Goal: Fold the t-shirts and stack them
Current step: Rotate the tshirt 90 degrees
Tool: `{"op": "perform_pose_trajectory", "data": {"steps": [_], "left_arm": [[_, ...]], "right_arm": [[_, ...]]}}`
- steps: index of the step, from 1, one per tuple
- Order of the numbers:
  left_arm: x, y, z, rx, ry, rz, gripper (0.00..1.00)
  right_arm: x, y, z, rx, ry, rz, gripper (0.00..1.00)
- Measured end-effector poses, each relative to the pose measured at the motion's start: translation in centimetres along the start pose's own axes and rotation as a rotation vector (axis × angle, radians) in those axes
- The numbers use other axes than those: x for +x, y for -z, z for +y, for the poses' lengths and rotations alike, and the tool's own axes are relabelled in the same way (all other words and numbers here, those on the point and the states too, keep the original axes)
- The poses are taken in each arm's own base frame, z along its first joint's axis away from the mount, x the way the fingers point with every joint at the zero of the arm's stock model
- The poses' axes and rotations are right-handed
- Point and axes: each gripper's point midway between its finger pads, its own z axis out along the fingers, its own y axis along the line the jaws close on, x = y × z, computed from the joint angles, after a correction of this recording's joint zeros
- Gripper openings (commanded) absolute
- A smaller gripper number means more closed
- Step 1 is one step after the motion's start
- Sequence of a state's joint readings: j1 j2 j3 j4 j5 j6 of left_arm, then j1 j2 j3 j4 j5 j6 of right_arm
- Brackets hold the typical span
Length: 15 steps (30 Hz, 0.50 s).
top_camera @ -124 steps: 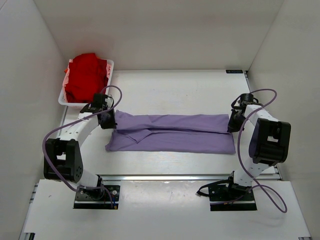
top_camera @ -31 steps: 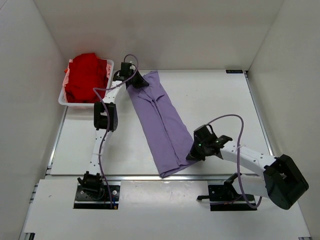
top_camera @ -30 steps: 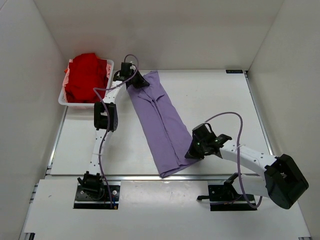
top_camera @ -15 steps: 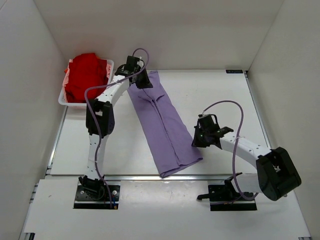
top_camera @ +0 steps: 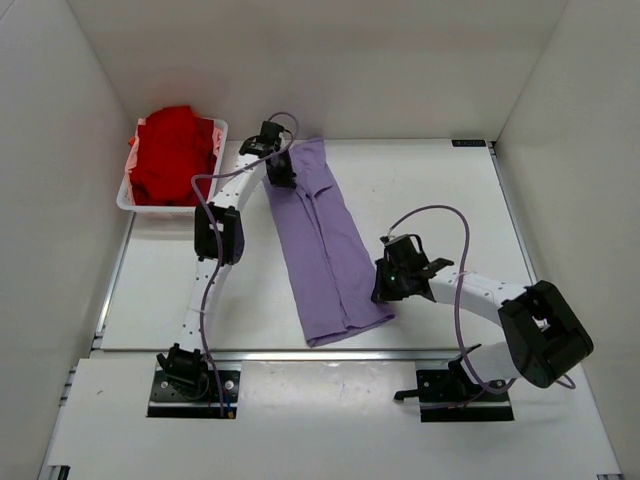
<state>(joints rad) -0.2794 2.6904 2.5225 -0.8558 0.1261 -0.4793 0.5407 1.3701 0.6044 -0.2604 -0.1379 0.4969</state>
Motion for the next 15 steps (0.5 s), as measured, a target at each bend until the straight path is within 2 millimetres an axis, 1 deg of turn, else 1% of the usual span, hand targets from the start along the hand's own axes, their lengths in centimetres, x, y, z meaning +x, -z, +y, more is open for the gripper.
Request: {"op": "perform_pose_trajectory", "data": {"steps": [3,8,11,15], "left_arm": [[-1.0,-0.9,-0.8,0.035,0.003,-0.025,0.0],[-1.0,-1.2,-1.1,0.085,0.012,-0.027,0.0],[-1.1,-1.2,-1.3,0.105,0.006,-0.028,0.0],[-1.2,-1.3,-1.9,0.125,-0.014,-0.027,0.0]], "right_arm": [[0.6,-0.4,1.6,-0.047,0.033,0.01,0.0],[2.0,-1.3,4.9,-0.14,0.07,0.049,0.0],[2.5,-1.6,6.5,-0.185,0.069,0.076,0.0],[3.0,-2.0,8.0,-0.211,0.073,0.104,0.0]]}}
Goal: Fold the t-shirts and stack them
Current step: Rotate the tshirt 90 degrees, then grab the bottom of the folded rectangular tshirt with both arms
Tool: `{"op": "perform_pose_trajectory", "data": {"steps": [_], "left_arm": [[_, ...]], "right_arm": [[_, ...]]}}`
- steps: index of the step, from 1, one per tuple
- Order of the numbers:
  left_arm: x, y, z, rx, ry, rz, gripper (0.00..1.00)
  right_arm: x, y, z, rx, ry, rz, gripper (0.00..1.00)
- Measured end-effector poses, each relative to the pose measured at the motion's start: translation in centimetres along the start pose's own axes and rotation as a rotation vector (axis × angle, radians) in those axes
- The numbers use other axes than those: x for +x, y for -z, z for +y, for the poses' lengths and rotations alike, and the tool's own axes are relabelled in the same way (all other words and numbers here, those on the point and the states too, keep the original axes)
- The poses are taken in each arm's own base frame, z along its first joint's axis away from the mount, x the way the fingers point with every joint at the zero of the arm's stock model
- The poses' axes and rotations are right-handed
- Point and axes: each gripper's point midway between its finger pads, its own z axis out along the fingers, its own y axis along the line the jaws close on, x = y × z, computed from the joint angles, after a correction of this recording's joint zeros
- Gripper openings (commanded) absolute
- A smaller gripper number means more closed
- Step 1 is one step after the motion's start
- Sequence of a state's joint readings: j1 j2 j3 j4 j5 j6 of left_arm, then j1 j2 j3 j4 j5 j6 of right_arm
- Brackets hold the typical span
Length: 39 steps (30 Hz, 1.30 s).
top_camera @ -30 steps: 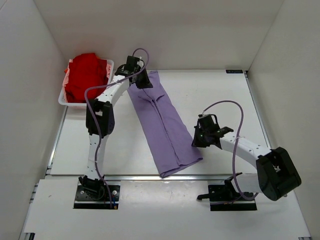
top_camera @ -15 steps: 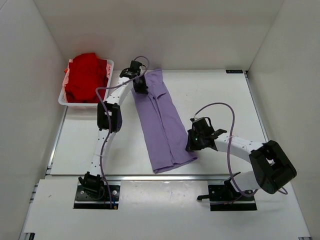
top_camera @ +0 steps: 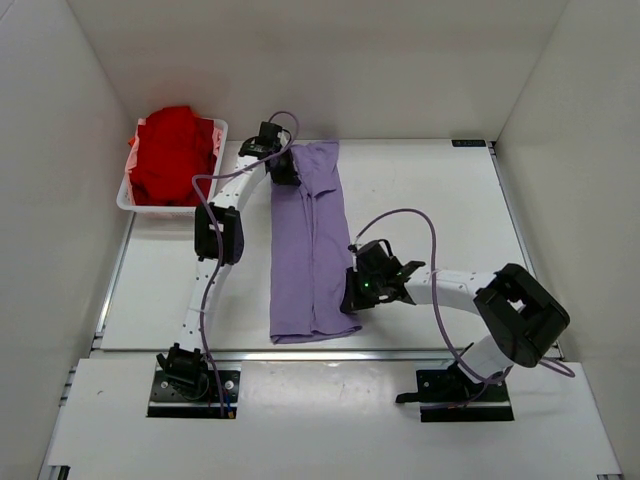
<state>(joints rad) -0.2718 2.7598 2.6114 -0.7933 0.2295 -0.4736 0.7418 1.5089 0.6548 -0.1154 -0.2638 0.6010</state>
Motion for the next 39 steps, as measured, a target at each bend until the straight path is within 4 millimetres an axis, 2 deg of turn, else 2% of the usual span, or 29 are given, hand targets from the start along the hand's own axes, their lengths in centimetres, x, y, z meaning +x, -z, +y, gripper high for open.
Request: {"op": "perform_pose_trajectory", "data": {"steps": [3,6,8,9,10,12,13,16,17,19,21,24,25,27,29,30,32,36,39], "left_arm": [[0.1,0.1,-0.2,0.003,-0.019,0.002,0.06],[0.2,0.7,-0.7,0.014,-0.028,0.013,0.11],[-0.3,1.7,-1.2,0.028,-0.031,0.006,0.12],[-0.7,2.7,-1.5,0.038,-0.033,0.0,0.15],[-0.7,4.0,-1.9,0.046,-0.034,0.005,0.24],[-0.7,7.8,-2.8,0.06,-0.049,0.003,0.27],[-0.7,10.2,-3.3,0.062,-0.061,-0.003,0.29],[0.4,17.7,-4.4,0.063,-0.13,-0.061,0.4],[1.9,20.2,-4.5,0.06,-0.15,-0.069,0.44],[5.5,24.3,-4.7,0.065,-0.196,-0.09,0.46],[11.0,26.6,-4.0,0.065,-0.235,-0.067,0.45],[19.6,26.7,-1.2,0.049,-0.256,0.053,0.41],[22.9,26.0,0.9,0.019,-0.241,0.115,0.42],[27.8,25.2,4.4,-0.044,-0.205,0.217,0.45],[32.2,25.2,7.3,-0.1,-0.154,0.304,0.5],[33.5,25.4,8.0,-0.108,-0.134,0.317,0.5],[34.4,25.8,8.2,-0.098,-0.1,0.295,0.51],[33.1,25.7,6.3,-0.017,-0.059,0.189,0.5],[32.9,25.5,5.3,0.024,-0.035,0.161,0.49]], "right_arm": [[-0.2,-0.1,0.4,0.007,0.001,0.018,0.01],[-0.4,0.4,0.0,0.066,0.026,0.036,0.12],[-0.7,1.0,-0.5,0.132,0.061,0.043,0.26],[-0.9,1.3,-0.6,0.162,0.079,0.047,0.39],[-1.3,1.7,-0.8,0.189,0.09,0.043,0.52],[-2.2,2.5,-0.9,0.222,0.116,0.026,0.62],[-2.6,3.0,-0.9,0.227,0.123,0.017,0.65],[-3.4,4.3,-1.2,0.224,0.115,0.002,0.65],[-3.4,4.7,-1.2,0.218,0.106,0.003,0.65],[-3.4,5.2,-1.2,0.199,0.083,-0.003,0.64],[-2.4,5.5,-0.9,0.161,0.059,0.004,0.64],[-0.3,5.6,-0.9,0.114,0.0,0.037,0.63],[0.6,5.5,-1.0,0.1,-0.027,0.053,0.63],[1.7,5.3,-1.3,0.086,-0.075,0.072,0.63],[2.8,5.2,-1.8,0.077,-0.126,0.09,0.62],[3.1,5.1,-1.9,0.069,-0.151,0.093,0.62],[3.5,5.0,-1.8,0.049,-0.188,0.098,0.62],[3.4,4.7,-1.2,0.014,-0.214,0.09,0.62],[3.1,4.2,-0.5,-0.011,-0.219,0.084,0.62]]}}
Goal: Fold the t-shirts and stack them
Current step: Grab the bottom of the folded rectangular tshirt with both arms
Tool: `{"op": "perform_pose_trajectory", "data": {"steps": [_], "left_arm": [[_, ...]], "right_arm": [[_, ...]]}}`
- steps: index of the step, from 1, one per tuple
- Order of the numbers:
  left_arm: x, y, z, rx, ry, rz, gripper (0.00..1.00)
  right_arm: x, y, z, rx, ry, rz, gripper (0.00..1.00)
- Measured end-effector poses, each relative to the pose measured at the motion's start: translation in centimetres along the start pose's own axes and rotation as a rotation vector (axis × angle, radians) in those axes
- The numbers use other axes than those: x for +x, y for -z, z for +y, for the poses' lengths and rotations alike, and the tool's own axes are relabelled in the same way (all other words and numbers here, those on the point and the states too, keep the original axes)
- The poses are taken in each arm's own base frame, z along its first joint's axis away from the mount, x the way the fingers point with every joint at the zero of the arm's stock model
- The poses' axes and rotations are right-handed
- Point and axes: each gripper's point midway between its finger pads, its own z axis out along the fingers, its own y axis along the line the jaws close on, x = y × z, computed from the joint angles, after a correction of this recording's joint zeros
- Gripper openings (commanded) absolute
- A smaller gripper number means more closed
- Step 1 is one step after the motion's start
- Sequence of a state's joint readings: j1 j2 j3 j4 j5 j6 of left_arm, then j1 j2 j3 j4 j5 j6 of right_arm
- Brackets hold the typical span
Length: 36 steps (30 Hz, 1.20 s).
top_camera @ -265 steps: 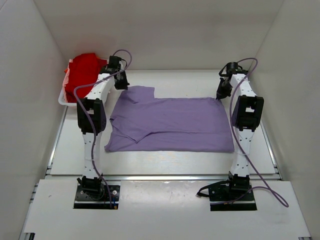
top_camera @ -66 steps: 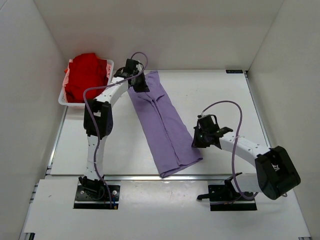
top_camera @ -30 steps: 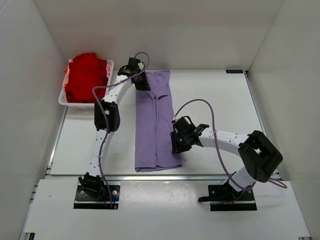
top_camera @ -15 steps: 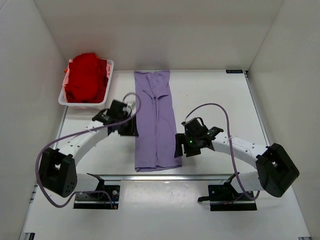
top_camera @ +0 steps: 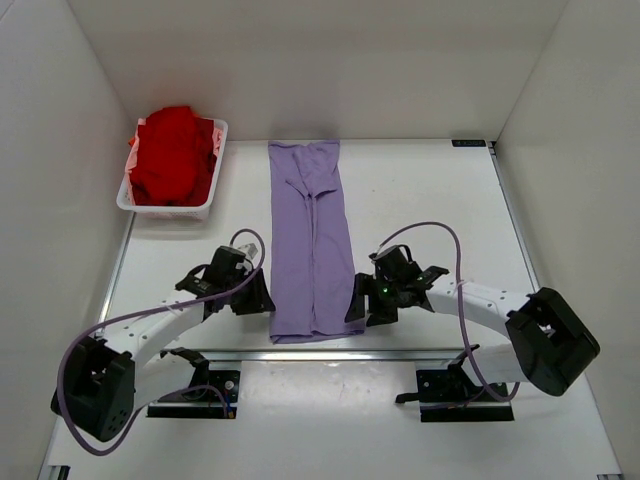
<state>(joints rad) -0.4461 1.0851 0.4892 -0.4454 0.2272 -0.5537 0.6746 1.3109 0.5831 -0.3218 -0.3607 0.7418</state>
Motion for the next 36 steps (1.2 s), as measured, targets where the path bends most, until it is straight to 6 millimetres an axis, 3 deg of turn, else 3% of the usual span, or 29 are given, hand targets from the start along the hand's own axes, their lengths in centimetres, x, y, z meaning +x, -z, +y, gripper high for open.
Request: {"op": "perform_pose_trajectory", "data": {"steps": [6,13,16,18,20,22,23,32,36], "left_arm": [[1.3,0.2,-0.5,0.032,0.024,-0.001,0.51],[4.8,0.0,0.3,0.065,0.077,0.033,0.51],[4.9,-0.1,-0.3,0.091,0.088,0.026,0.51],[5.2,-0.1,-0.7,0.102,0.087,0.033,0.42],[5.4,-0.2,-1.0,0.105,0.093,0.041,0.3],[5.5,-0.2,-1.1,0.108,0.097,0.047,0.08],[5.5,-0.2,-1.1,0.109,0.097,0.049,0.0],[8.0,0.0,-1.1,0.134,0.097,0.092,0.0],[8.1,0.7,-1.1,0.133,0.12,0.109,0.0]], "right_arm": [[0.3,-0.9,1.0,-0.04,-0.01,0.016,0.62],[0.5,-1.7,2.2,-0.083,-0.008,0.032,0.6],[0.8,-2.0,2.7,-0.089,-0.001,0.042,0.6],[1.1,-2.2,3.0,-0.089,0.014,0.05,0.45],[1.6,-2.5,2.8,-0.073,0.016,0.063,0.15],[2.3,-2.8,2.1,-0.047,0.001,0.08,0.0],[2.8,-2.9,1.7,-0.038,-0.007,0.092,0.0],[5.2,-2.2,1.6,-0.02,0.016,0.136,0.0],[5.5,-1.5,1.3,0.0,0.013,0.174,0.0]]}}
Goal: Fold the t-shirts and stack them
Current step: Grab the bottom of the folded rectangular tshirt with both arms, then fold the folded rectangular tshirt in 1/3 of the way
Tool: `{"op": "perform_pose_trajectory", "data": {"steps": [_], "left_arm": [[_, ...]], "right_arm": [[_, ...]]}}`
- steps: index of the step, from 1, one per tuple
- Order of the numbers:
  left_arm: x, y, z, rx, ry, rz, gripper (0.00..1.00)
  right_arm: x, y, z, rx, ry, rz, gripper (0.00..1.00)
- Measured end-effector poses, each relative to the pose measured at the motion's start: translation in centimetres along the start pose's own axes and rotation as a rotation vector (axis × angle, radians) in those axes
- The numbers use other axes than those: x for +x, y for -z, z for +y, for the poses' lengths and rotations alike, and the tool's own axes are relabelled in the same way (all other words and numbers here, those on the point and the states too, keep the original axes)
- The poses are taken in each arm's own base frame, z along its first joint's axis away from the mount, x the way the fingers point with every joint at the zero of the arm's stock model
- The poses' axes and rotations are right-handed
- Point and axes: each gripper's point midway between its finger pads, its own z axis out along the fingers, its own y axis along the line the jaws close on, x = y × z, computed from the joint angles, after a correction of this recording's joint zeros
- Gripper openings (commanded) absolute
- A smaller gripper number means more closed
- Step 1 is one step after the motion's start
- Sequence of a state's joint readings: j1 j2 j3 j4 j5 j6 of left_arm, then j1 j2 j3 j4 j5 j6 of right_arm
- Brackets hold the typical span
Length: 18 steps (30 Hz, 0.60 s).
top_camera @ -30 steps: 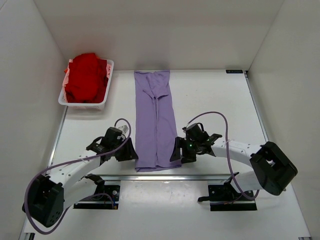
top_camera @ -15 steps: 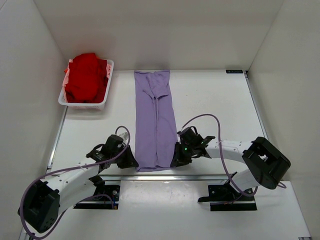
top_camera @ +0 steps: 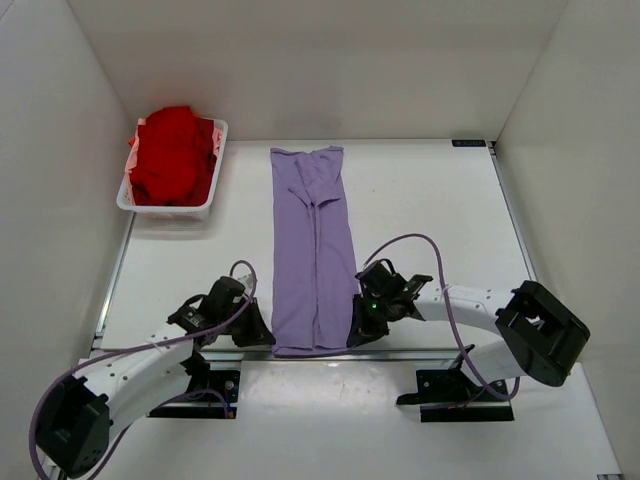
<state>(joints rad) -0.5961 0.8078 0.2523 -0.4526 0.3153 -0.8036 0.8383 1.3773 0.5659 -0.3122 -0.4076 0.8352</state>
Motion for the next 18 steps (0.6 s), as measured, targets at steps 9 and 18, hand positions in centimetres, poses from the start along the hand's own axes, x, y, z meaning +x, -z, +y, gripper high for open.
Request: {"op": "perform_pose_trajectory", "data": {"steps": [9,18], "left_arm": [[-7.5,1.9,-3.6,-0.006,0.03,-0.033,0.0],[-17.9,0.7,-4.2,-0.042,0.056,-0.081,0.0]], "right_arm": [[-7.8,5.1,3.4,-0.082,-0.021,-0.062,0.0],[-19.7,7.1,4.1,-0.094,0.006,-0.133,0.0]]}}
